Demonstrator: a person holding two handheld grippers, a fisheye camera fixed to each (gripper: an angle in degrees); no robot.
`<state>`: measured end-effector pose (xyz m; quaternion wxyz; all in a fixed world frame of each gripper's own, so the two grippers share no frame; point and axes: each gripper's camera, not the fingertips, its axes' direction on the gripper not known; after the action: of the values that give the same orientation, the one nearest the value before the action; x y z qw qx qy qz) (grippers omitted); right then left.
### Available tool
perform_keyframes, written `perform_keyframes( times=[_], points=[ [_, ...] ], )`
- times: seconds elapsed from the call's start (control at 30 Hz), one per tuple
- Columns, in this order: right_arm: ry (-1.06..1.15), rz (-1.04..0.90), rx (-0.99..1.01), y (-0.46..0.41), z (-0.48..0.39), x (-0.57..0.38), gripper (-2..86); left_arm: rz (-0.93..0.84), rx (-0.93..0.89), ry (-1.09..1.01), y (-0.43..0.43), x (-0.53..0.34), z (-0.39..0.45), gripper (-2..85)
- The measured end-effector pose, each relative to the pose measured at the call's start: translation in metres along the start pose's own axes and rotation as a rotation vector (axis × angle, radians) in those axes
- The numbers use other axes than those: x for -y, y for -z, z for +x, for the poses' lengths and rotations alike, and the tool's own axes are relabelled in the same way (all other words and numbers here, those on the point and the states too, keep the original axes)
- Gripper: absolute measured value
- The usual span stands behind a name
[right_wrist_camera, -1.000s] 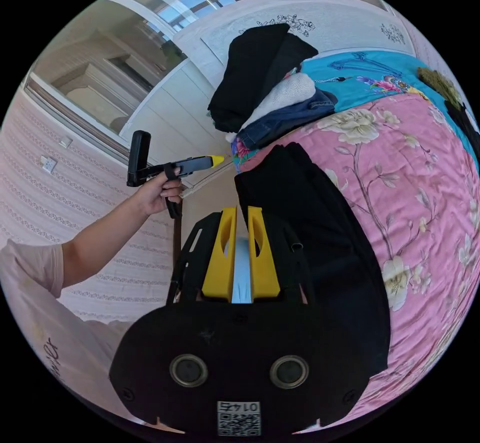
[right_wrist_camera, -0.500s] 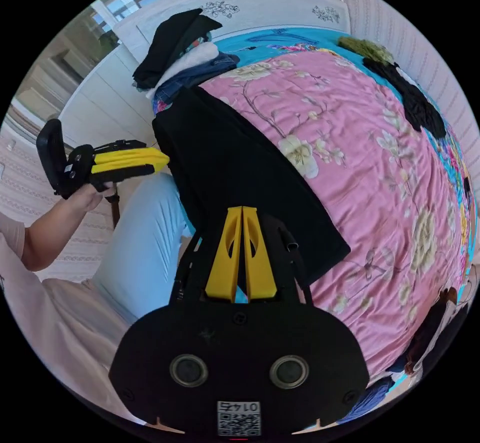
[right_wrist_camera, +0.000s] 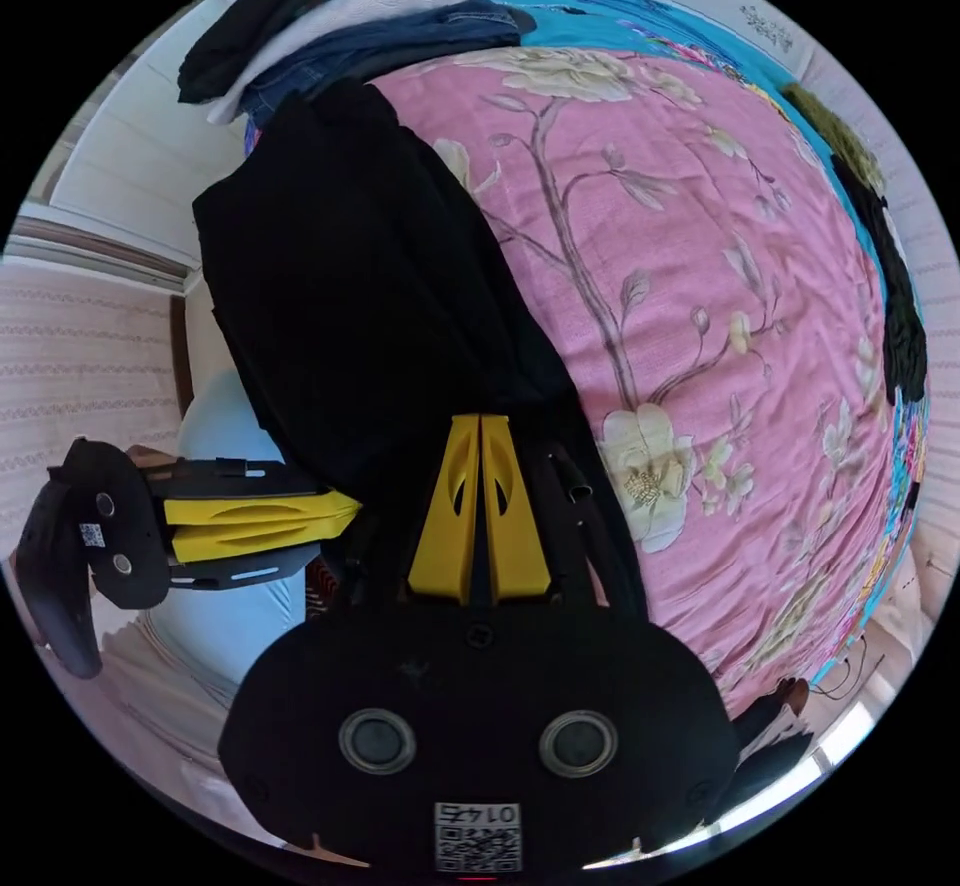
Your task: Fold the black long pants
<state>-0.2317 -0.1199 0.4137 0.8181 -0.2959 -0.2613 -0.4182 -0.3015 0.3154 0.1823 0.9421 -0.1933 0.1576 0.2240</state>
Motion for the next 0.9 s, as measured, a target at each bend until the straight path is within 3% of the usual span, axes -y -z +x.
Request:
perform_keyframes(
  times=[0.07, 0.17, 0.23, 0.37, 0.53, 0.63, 0.73, 0.9],
  points=[
    [-0.031, 0.007, 0.125, 0.009, 0.021, -0.005, -0.9, 0.023, 0.023, -0.023, 0.009, -0.002, 0.009, -0.6],
    [-0.099, 0.238, 0.210, 0.043, 0.057, -0.052, -0.7, 0.093, 0.111, -0.027, 0.033, -0.005, 0.032, 0.5],
    [-0.224, 0.385, 0.251, 0.058, 0.090, -0.110, -0.2, 0.172, 0.083, -0.066, 0.045, -0.002, 0.058, 5.7],
    [-0.469, 0.444, 0.260, 0.050, 0.136, -0.197, 3.6, 0.229, 0.007, -0.110, 0.039, 0.019, 0.102, 9.5],
    [-0.656, 0.413, 0.329, 0.017, 0.169, -0.262, 9.7, 0.127, -0.003, -0.213, -0.004, 0.055, 0.166, 15.2],
    [-0.670, 0.357, 0.320, 0.000, 0.181, -0.267, 9.5, 0.043, 0.093, -0.164, -0.022, 0.068, 0.178, 13.8],
    [-0.698, 0.341, 0.436, -0.013, 0.201, -0.279, 7.4, -0.008, 0.134, -0.229, -0.026, 0.077, 0.186, 11.9],
    [-0.613, 0.414, 0.577, -0.006, 0.225, -0.316, 2.4, 0.006, 0.058, -0.259, -0.020, 0.083, 0.184, 2.3]
  ],
)
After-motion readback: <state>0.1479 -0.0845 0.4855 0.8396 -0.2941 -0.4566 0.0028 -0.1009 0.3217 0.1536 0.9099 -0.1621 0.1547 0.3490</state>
